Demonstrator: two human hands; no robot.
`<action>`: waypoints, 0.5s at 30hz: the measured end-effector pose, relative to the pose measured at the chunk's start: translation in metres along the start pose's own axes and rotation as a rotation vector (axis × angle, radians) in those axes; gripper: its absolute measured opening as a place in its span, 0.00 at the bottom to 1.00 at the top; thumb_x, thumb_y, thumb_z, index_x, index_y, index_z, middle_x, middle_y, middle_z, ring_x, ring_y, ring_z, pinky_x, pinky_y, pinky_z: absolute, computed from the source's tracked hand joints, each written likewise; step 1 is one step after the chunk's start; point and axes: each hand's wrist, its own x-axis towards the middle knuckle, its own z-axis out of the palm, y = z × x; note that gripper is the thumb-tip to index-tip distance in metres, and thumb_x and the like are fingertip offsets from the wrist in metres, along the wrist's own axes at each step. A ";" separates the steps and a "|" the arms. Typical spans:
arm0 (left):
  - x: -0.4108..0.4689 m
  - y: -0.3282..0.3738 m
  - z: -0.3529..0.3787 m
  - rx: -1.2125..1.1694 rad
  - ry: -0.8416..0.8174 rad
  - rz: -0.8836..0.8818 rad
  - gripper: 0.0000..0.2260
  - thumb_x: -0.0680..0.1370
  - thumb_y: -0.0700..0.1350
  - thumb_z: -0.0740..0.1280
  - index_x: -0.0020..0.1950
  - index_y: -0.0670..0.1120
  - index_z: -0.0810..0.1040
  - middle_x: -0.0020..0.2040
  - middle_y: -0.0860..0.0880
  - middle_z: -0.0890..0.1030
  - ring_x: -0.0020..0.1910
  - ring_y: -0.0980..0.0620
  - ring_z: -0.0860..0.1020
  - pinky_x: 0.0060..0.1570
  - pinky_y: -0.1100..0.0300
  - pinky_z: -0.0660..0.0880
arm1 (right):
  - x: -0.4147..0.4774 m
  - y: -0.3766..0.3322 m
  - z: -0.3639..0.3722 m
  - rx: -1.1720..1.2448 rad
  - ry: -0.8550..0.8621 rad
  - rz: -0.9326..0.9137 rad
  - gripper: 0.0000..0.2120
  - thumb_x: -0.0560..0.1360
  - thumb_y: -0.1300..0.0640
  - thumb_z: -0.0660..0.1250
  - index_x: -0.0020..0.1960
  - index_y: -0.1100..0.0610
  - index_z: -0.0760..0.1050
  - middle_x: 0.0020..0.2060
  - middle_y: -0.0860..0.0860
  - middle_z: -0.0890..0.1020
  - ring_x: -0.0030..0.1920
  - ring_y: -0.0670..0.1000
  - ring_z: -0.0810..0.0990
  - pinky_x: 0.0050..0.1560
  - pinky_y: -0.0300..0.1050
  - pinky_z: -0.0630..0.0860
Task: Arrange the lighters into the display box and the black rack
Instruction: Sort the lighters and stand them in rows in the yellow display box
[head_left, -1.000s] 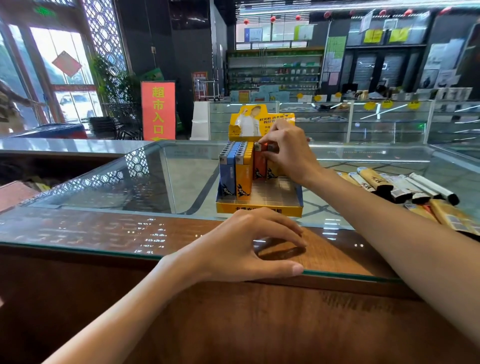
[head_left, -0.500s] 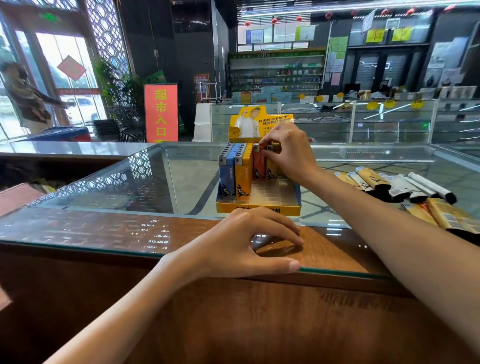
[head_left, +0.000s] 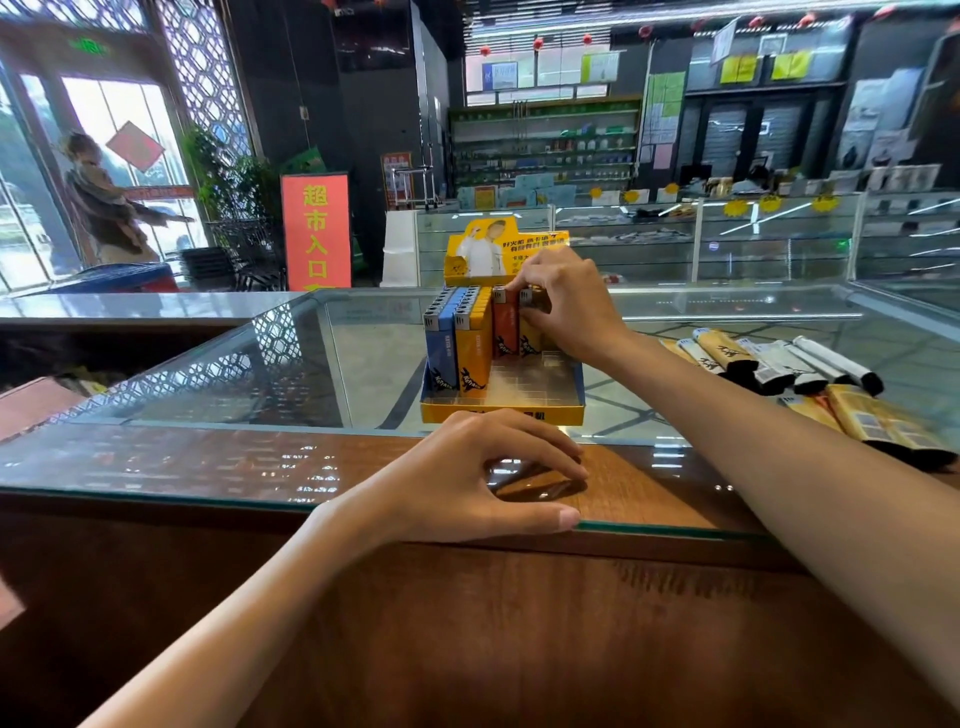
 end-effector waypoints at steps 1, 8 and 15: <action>0.000 0.000 0.000 -0.001 0.004 0.001 0.14 0.72 0.50 0.72 0.57 0.49 0.82 0.59 0.55 0.79 0.59 0.62 0.75 0.55 0.66 0.74 | -0.001 0.000 -0.001 0.002 -0.009 -0.003 0.11 0.74 0.61 0.67 0.56 0.57 0.80 0.56 0.54 0.79 0.60 0.55 0.72 0.58 0.52 0.66; 0.001 -0.003 0.001 -0.029 0.002 -0.011 0.15 0.71 0.53 0.71 0.57 0.52 0.82 0.59 0.58 0.78 0.60 0.63 0.74 0.57 0.63 0.75 | -0.011 0.008 -0.043 0.044 -0.020 0.119 0.12 0.77 0.57 0.65 0.59 0.60 0.77 0.55 0.57 0.80 0.55 0.55 0.77 0.58 0.54 0.72; 0.004 -0.008 0.001 -0.094 -0.018 0.002 0.17 0.69 0.55 0.71 0.56 0.52 0.82 0.58 0.59 0.78 0.59 0.63 0.75 0.54 0.66 0.75 | -0.052 0.064 -0.116 -0.293 -0.279 0.680 0.30 0.76 0.36 0.57 0.34 0.63 0.68 0.37 0.58 0.75 0.39 0.57 0.72 0.40 0.48 0.68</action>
